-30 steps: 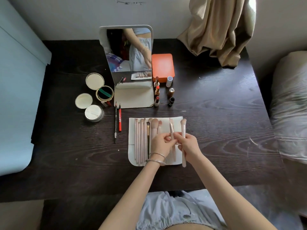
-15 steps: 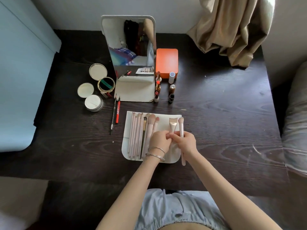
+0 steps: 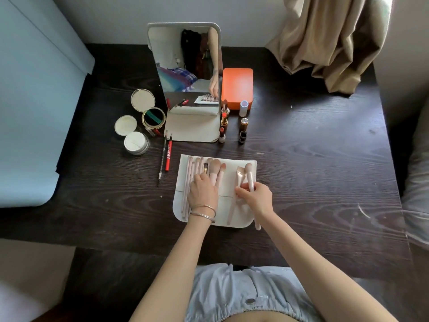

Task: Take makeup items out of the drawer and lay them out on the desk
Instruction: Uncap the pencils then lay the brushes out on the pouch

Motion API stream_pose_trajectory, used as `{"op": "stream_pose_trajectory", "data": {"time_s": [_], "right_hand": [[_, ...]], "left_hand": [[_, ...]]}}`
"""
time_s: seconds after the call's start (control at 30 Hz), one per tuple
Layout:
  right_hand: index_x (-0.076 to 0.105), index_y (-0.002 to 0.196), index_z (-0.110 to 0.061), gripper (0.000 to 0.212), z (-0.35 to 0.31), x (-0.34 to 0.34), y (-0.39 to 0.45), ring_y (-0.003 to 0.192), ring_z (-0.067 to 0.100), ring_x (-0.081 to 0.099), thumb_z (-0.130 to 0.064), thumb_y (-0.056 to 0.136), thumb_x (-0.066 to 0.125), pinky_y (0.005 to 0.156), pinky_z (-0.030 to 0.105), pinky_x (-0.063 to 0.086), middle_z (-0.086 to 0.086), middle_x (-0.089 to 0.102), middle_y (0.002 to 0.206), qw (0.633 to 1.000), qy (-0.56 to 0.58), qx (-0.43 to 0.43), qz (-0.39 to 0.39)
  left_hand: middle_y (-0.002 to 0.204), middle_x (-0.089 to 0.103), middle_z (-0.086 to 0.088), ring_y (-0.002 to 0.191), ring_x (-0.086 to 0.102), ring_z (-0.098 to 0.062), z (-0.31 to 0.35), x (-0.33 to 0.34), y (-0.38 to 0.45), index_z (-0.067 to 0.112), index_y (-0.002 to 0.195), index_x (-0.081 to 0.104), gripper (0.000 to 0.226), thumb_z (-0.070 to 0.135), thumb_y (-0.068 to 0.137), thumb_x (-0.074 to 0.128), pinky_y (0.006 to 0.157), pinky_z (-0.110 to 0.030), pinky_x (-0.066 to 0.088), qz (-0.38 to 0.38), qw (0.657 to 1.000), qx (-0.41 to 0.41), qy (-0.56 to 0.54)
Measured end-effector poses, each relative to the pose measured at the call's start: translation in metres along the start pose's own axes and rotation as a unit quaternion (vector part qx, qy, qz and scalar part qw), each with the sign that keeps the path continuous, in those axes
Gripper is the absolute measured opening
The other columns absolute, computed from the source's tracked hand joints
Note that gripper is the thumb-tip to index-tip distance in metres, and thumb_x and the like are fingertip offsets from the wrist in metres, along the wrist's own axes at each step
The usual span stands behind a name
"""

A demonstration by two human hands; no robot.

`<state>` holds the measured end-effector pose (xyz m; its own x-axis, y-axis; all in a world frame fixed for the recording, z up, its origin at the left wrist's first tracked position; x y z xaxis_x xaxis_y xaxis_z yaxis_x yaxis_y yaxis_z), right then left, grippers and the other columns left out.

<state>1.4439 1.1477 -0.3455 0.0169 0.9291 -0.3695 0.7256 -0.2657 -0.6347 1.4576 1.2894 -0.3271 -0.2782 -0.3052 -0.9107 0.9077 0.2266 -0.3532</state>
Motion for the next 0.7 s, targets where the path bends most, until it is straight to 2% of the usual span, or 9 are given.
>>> {"op": "stream_pose_trajectory", "data": {"time_s": [0.1, 0.3, 0.43, 0.57, 0.63, 0.7], "right_hand": [[0.068, 0.084, -0.014, 0.016, -0.001, 0.004, 0.0, 0.082, 0.017, 0.069, -0.024, 0.076, 0.076, 0.079, 0.032, 0.054, 0.005, 0.072, 0.085, 1.0, 0.002, -0.006, -0.009], [0.068, 0.087, -0.012, 0.019, -0.005, 0.013, -0.001, 0.082, 0.018, 0.069, -0.025, 0.076, 0.075, 0.076, 0.033, 0.054, 0.007, 0.072, 0.086, 1.0, -0.011, -0.005, -0.013], [0.067, 0.085, -0.014, 0.017, -0.007, 0.019, 0.0, 0.082, 0.019, 0.07, -0.025, 0.075, 0.076, 0.081, 0.036, 0.056, 0.006, 0.072, 0.085, 1.0, 0.002, -0.003, -0.021], [0.066, 0.092, -0.01, 0.02, -0.011, 0.027, -0.001, 0.08, 0.017, 0.071, -0.022, 0.078, 0.074, 0.081, 0.036, 0.057, 0.005, 0.072, 0.084, 0.998, 0.048, -0.002, -0.043], [0.066, 0.09, -0.009, 0.016, -0.012, 0.029, -0.003, 0.081, 0.017, 0.07, -0.022, 0.081, 0.067, 0.078, 0.033, 0.055, 0.004, 0.072, 0.083, 0.999, 0.036, -0.003, -0.03], [0.065, 0.087, -0.007, 0.017, -0.013, 0.027, -0.005, 0.078, 0.017, 0.065, -0.022, 0.085, 0.057, 0.068, 0.028, 0.049, 0.002, 0.069, 0.08, 0.999, 0.036, 0.003, -0.005]], "left_hand": [[0.113, 0.058, -0.008, 0.103, 0.059, -0.023, 0.002, -0.002, 0.0, 0.008, 0.114, 0.052, 0.03, 0.031, 0.094, 0.049, 0.075, -0.031, 0.049, 0.0, 1.0, -0.003, 0.028], [0.106, 0.062, -0.01, 0.098, 0.061, -0.027, 0.002, -0.012, 0.003, 0.006, 0.108, 0.056, 0.034, 0.035, 0.09, 0.054, 0.073, -0.034, 0.049, -0.015, 1.0, -0.026, -0.01], [0.101, 0.063, -0.011, 0.094, 0.061, -0.029, -0.003, -0.02, 0.001, 0.005, 0.103, 0.059, 0.028, 0.029, 0.09, 0.054, 0.072, -0.035, 0.046, -0.022, 0.991, -0.049, -0.124], [0.078, 0.059, -0.005, 0.079, 0.057, -0.023, -0.01, -0.023, -0.002, 0.012, 0.079, 0.054, 0.017, 0.023, 0.092, 0.053, 0.063, -0.029, 0.043, -0.059, 0.971, -0.063, -0.221], [0.08, 0.055, -0.004, 0.079, 0.055, -0.023, -0.014, -0.02, -0.003, 0.011, 0.085, 0.048, 0.013, 0.022, 0.092, 0.052, 0.069, -0.032, 0.044, -0.069, 0.965, -0.074, -0.243], [0.082, 0.053, -0.002, 0.082, 0.055, -0.023, -0.015, -0.016, -0.005, 0.009, 0.092, 0.046, 0.013, 0.021, 0.092, 0.051, 0.071, -0.033, 0.046, -0.077, 0.953, -0.083, -0.282]]}}
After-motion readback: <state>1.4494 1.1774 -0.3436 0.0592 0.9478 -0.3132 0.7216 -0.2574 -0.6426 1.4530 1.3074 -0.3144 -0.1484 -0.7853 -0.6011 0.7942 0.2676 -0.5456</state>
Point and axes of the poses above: each hand's wrist, its own y-axis towards the middle knuckle, its own x-axis out of the palm, z = x × y, the point moved 1 cm from there along y, towards the middle knuckle
